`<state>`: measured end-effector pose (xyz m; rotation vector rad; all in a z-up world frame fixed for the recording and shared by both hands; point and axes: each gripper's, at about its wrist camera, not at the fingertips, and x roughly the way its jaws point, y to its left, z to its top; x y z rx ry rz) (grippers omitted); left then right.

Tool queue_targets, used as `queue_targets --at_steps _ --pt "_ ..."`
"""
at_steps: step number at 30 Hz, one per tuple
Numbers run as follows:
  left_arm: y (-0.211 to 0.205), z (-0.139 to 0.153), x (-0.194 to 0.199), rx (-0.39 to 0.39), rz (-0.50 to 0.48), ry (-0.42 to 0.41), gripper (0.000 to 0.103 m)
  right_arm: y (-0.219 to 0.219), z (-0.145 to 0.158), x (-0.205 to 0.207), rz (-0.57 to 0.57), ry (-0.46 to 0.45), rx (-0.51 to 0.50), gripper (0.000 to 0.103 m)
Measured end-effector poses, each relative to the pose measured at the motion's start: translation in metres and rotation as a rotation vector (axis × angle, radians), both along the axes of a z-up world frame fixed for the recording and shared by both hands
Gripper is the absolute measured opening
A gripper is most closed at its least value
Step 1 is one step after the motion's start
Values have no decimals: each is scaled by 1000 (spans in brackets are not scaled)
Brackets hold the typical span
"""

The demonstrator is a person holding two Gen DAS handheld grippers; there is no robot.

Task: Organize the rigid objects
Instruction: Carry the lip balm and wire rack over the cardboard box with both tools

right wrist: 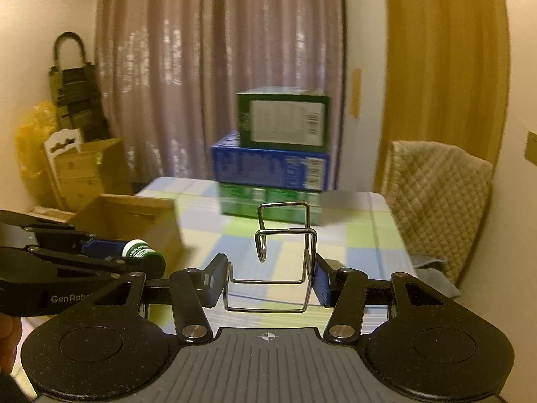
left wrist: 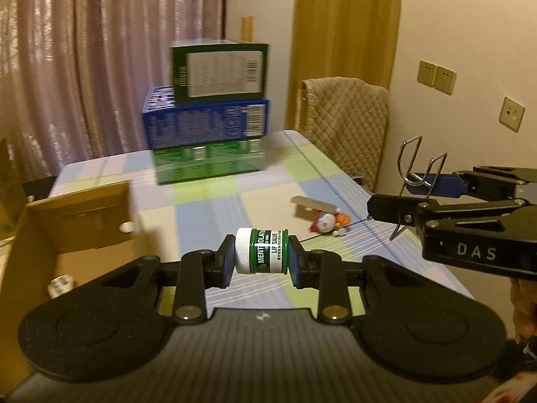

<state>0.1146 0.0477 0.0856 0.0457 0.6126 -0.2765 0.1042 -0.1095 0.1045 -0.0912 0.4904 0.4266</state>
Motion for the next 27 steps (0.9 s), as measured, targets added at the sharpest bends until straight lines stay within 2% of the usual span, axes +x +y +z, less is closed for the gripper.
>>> queue_targets --at_steps 13,27 --pt "102 20 -62 7 160 -7 27 82 1 -46 140 13 4 49" --pt "180 16 -81 -13 265 23 27 154 -14 -54 263 50 -13 49"
